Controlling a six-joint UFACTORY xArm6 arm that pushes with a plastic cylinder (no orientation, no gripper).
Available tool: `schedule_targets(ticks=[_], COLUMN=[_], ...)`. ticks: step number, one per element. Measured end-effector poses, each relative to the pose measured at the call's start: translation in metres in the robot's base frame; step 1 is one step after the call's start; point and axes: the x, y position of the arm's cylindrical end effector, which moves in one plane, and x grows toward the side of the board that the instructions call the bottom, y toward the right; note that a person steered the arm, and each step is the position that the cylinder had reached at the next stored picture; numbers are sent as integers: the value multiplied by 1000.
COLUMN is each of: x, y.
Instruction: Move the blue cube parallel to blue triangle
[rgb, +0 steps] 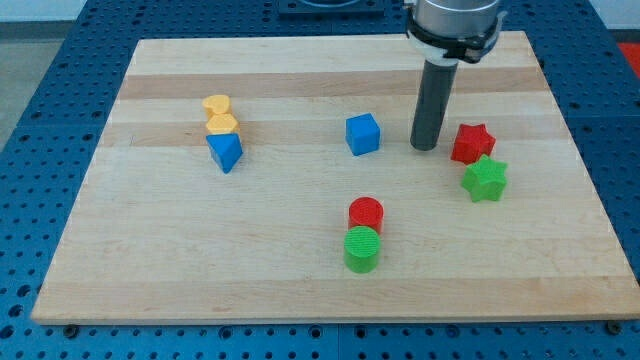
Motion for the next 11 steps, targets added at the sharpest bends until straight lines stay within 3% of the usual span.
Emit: schedule_targets(ticks=[4,7,8,11], x=[-33,-30,-44,3], y=[-50,-108,-78,-64])
